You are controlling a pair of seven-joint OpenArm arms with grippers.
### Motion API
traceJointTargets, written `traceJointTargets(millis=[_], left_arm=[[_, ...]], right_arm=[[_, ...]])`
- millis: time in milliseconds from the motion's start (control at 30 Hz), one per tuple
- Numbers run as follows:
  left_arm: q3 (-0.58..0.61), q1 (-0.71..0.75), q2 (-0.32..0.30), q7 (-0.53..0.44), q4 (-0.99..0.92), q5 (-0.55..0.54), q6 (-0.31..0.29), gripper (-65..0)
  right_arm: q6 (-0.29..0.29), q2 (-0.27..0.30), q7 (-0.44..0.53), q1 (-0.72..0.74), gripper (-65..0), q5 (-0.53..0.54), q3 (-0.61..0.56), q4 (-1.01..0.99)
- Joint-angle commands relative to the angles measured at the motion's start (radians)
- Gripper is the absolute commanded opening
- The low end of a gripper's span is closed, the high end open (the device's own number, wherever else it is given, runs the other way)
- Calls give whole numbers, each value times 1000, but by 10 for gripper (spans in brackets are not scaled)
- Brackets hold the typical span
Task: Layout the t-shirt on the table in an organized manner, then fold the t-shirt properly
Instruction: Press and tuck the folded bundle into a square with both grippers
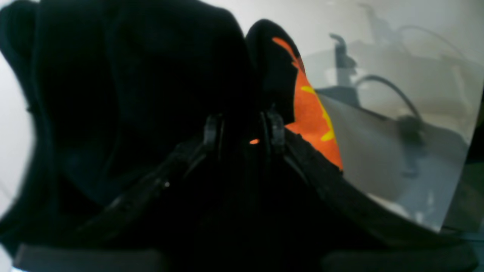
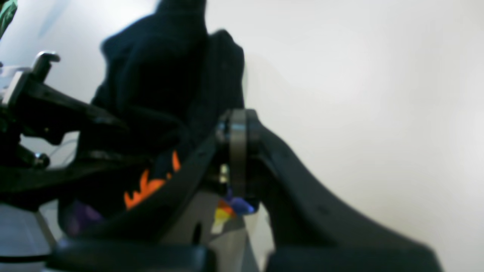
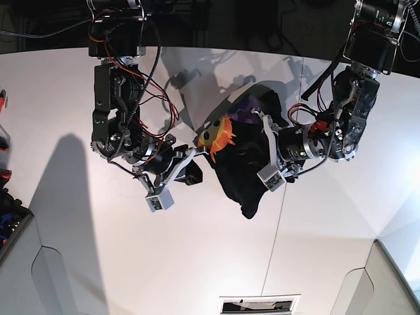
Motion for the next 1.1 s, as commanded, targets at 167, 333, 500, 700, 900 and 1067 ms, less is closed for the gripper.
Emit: traceJointTargets(millis=[167, 333, 500, 700, 900, 1067], left_arm=[[-5, 43, 80, -21, -23, 21, -2, -502], [-6, 88, 144, -50, -23, 90, -2, -502], [-11, 82, 127, 13, 15, -3, -2, -502], [-13, 83, 20, 193, 276, -235, -2, -502], [-34, 128, -85, 227, 458, -298, -2, -502], [-122, 191, -89, 155, 387, -189, -2, -502]], right_arm=[[19, -6, 11, 23, -650, 57, -4, -29], [19, -6, 7, 23, -650, 64, -3, -29], [19, -5, 6, 23, -650, 41, -3, -29], [19, -5, 8, 23, -650, 31, -3, -29], [18, -5, 10, 25, -650, 31, -3, -29], [19, -6, 9, 25, -650, 5, -3, -32]])
